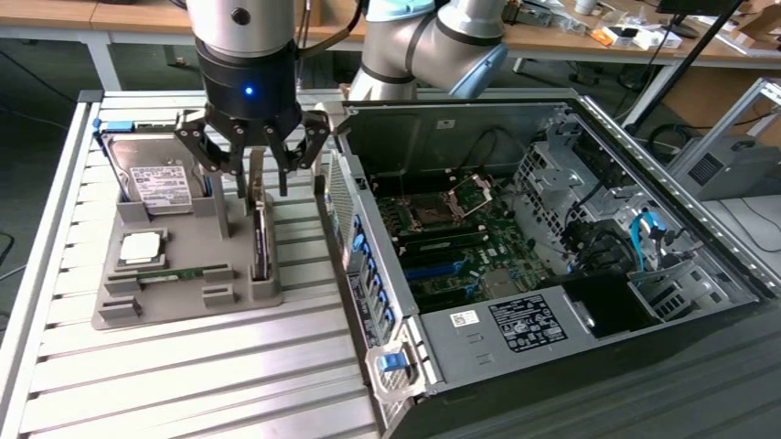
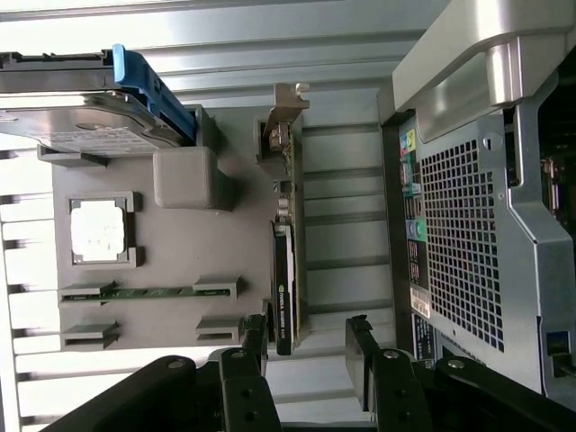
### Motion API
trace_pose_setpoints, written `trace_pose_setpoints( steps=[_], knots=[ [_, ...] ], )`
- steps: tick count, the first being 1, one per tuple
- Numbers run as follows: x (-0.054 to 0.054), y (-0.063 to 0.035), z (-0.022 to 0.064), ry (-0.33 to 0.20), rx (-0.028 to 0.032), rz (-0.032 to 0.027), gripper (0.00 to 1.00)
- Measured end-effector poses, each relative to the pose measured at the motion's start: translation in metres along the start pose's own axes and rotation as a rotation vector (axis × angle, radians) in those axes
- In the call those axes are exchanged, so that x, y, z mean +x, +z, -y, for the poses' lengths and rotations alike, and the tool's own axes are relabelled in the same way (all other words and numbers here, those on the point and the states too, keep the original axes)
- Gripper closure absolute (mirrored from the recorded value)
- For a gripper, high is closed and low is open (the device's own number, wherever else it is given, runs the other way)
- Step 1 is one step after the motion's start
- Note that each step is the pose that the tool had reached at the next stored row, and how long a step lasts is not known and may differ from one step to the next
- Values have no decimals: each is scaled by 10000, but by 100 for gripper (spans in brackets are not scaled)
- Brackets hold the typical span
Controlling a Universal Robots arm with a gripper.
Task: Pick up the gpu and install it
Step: 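Pick up the gpu and move the gpu toward the slot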
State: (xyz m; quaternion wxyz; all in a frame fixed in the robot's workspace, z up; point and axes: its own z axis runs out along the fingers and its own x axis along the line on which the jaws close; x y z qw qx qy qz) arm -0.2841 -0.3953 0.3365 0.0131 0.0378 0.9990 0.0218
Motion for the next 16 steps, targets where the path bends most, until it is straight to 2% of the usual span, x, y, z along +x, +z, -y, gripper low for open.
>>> trace_pose_setpoints(
  steps=[16],
  knots=[
    [1, 38, 1, 0, -1, 1, 52]
  ],
)
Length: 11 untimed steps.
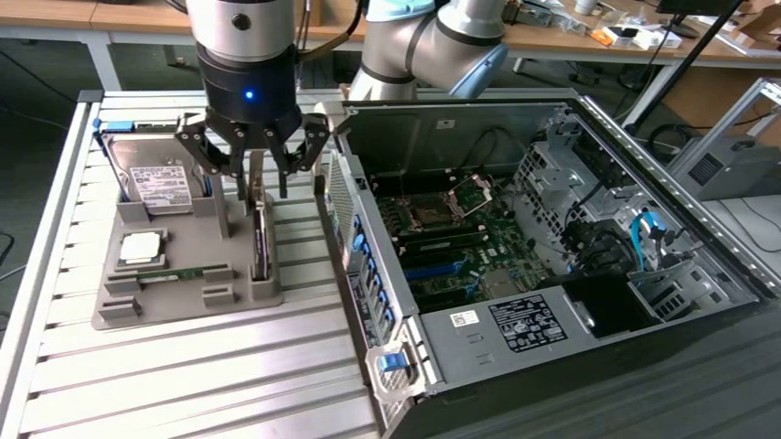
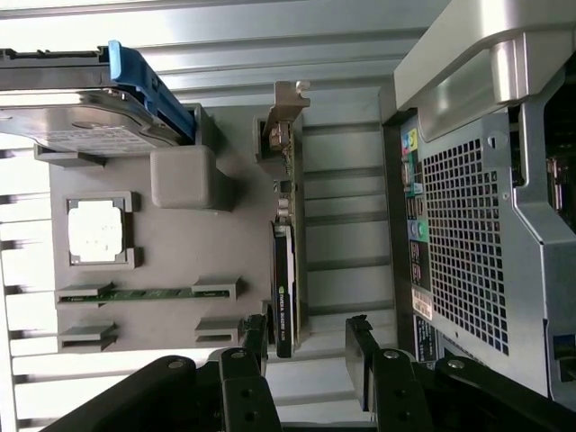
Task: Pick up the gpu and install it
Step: 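Pick up the gpu and move the gpu toward the slot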
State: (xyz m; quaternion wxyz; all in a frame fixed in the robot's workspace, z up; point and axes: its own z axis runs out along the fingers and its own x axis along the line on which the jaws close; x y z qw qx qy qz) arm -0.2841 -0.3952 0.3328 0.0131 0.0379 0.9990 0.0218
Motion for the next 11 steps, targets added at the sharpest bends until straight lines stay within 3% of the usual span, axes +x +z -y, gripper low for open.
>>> trace_pose_setpoints(
  steps=[11],
  knots=[
    [1, 39, 1, 0, 1, -1, 52]
  ],
)
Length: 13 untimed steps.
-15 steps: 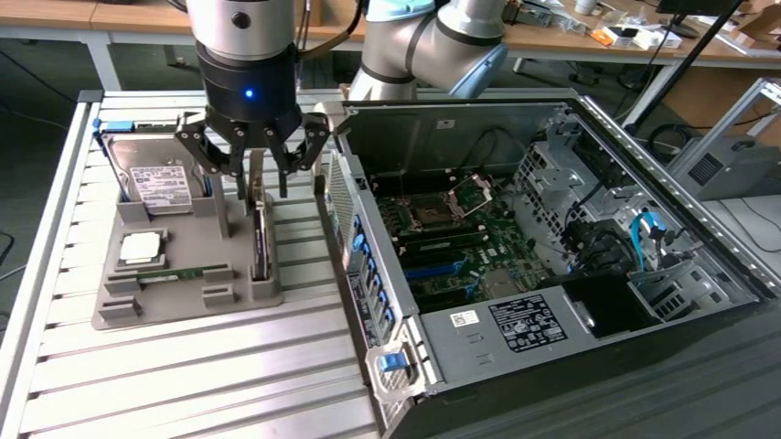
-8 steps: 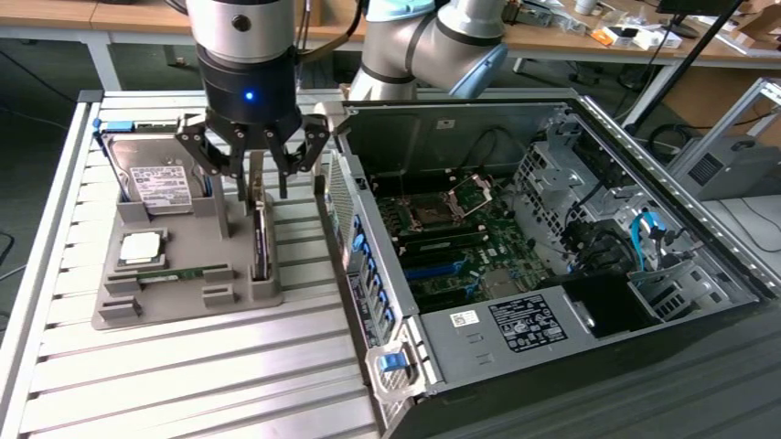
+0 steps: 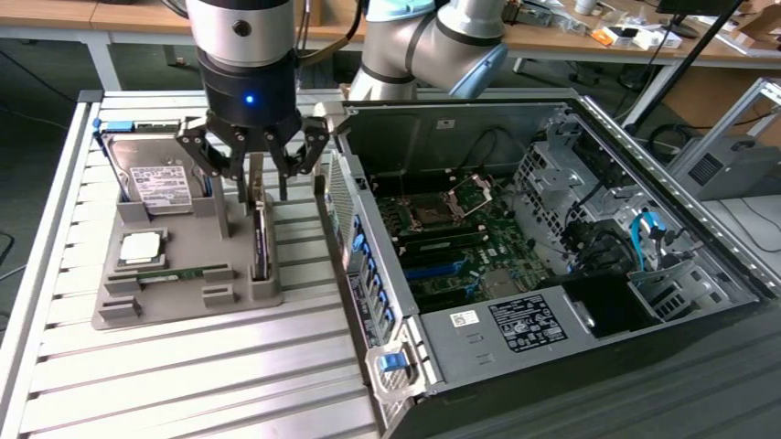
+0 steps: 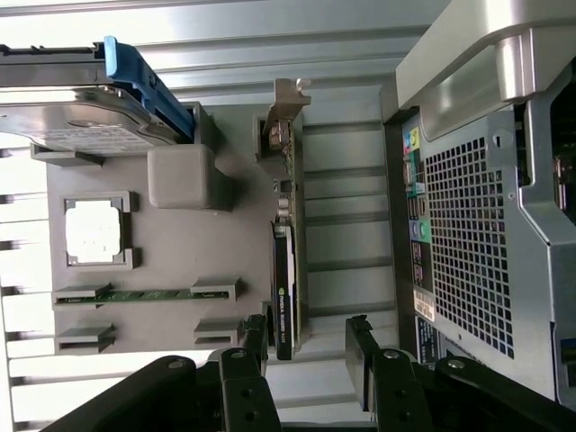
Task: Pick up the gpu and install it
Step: 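Pick up the gpu and move the gpu toward the slot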
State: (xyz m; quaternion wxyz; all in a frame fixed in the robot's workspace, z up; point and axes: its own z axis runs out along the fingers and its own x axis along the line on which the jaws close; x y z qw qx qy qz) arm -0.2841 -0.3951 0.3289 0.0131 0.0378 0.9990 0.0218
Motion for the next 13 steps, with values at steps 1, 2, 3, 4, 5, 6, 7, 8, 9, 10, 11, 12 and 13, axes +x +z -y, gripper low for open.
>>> trace_pose_setpoints(
  steps=[1, 2, 3, 4, 5, 6, 7, 8, 9, 10, 11, 12, 13],
  knots=[
    [0, 3, 0, 0, 0, 0, 52],
    [0, 5, 0, 0, 0, 0, 52],
    [0, 8, 0, 1, 0, 0, 52],
    [0, 9, 0, 0, 0, 0, 52],
    [0, 11, 1, 0, 1, 0, 52],
    [0, 13, 1, 0, 0, 0, 52],
    [0, 15, 1, 0, 0, 0, 52],
    [1, 17, 1, 1, 0, 0, 52],
    [1, 18, 1, 0, 0, 0, 52],
    [1, 20, 1, 1, 0, 0, 52],
    [1, 22, 1, 0, -1, 0, 52],
    [1, 24, 1, 0, 0, 1, 52],
    [1, 27, 1, 0, -2, 1, 52]
  ],
)
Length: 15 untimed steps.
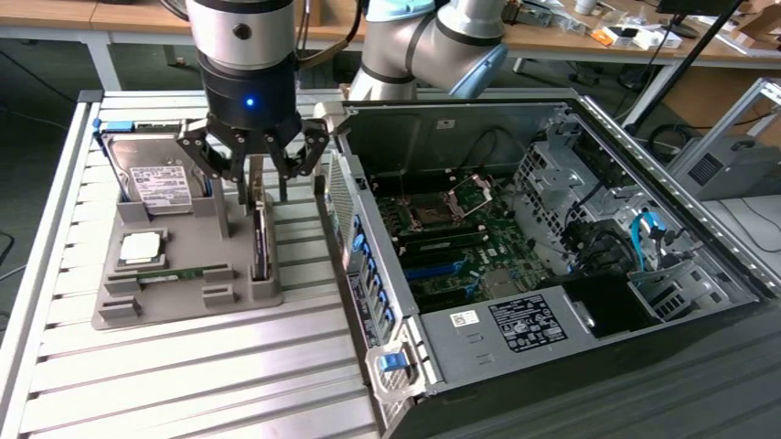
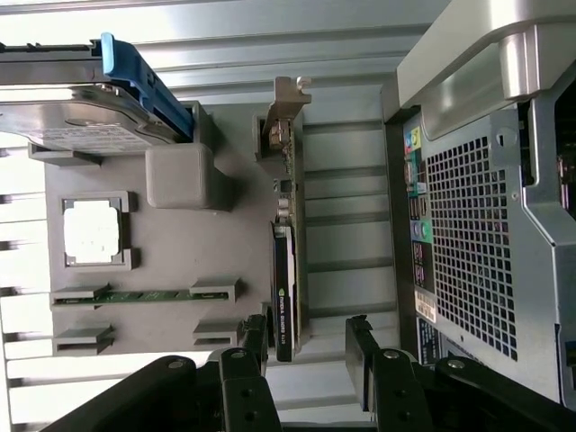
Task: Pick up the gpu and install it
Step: 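Pick up the gpu and move the gpu toward the slot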
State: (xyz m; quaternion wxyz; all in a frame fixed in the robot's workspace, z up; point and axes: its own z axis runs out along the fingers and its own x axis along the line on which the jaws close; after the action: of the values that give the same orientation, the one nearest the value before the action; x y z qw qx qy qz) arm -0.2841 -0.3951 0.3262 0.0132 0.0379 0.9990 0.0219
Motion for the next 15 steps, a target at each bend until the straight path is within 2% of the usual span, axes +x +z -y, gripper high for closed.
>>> trace_pose_setpoints(
  steps=[15],
  knots=[
    [2, 69, 2, 1, 2, -3, 52]
  ],
)
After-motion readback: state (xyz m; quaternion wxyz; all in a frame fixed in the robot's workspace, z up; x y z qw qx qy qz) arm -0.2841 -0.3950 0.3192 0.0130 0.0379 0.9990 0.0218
